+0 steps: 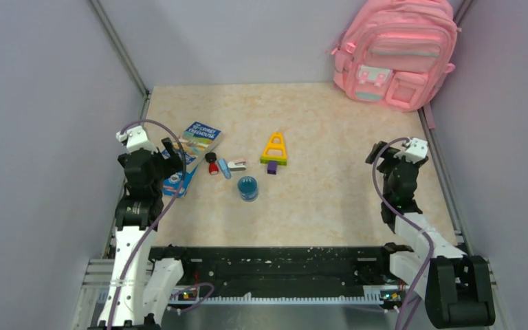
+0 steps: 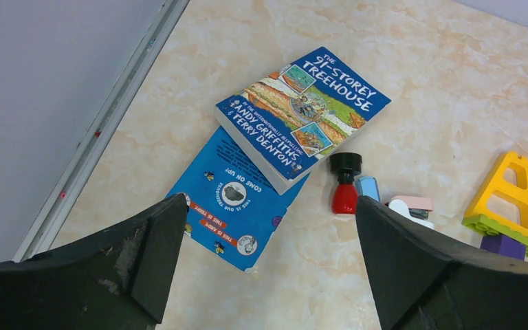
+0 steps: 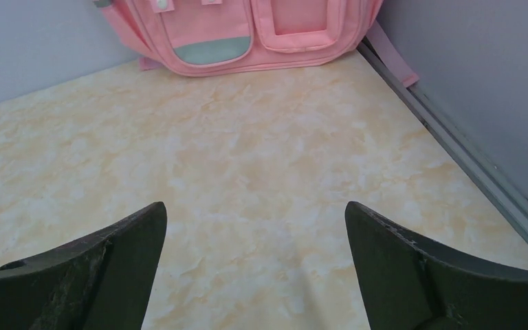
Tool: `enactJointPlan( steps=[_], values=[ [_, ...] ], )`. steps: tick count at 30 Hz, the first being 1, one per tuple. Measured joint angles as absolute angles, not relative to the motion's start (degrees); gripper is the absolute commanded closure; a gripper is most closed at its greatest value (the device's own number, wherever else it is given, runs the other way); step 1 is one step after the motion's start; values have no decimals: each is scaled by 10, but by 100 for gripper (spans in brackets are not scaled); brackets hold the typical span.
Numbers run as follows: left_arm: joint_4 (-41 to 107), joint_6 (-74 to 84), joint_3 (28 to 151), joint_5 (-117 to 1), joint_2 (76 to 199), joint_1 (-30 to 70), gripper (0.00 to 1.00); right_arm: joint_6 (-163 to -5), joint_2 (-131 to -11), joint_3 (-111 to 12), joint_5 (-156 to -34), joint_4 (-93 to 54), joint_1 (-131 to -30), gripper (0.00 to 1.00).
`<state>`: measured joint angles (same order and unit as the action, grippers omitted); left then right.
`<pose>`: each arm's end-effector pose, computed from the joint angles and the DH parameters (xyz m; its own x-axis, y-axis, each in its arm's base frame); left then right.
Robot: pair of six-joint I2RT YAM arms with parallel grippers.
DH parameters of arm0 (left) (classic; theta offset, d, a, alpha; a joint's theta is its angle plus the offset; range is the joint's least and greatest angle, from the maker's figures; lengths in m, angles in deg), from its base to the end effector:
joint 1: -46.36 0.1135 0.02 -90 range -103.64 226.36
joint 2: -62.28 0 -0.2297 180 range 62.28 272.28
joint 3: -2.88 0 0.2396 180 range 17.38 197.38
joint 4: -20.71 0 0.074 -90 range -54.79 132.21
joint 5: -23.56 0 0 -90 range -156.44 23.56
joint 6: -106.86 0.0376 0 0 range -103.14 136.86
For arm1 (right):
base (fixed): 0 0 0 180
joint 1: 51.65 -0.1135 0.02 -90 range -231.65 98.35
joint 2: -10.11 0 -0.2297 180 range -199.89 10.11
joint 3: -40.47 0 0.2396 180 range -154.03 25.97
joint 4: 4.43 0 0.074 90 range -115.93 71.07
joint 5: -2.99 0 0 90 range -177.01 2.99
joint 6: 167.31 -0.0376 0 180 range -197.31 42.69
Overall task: Pack the student bag
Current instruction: Move the student bag to the center of the board.
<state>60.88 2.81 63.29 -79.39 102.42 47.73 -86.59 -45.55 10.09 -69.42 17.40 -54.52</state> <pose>0.1729 0.0126 0.3069 -0.2733 -0.2432 -0.9307 -0.3096 0.9383 -0.1543 0.2170 -0.0005 0.1942 -0.0184 0.1530 -0.9881 0.2599 0.9550 0.1430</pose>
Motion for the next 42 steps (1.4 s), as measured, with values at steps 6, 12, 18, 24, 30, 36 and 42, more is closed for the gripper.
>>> enactJointPlan(
  steps=[6,12,18,24,30,36,42],
  values=[
    [609,28,633,-795,1024,477,4,-928,-455,94,-643,152,-545,1],
    [609,28,633,-795,1024,477,4,-949,-445,66,-703,136,-545,1],
    [609,28,633,-793,1019,477,4,-924,-405,63,-804,136,-545,1],
    [609,23,633,-788,1018,477,4,-924,-483,13,-827,121,-543,1],
    [609,20,633,-780,1006,478,4,-920,-581,-110,-870,85,-537,1],
    [609,20,633,-778,991,478,4,-909,-673,-242,-892,79,-531,1],
    [609,19,633,-771,991,478,4,-899,-775,-332,-847,105,-529,1]
  ],
)
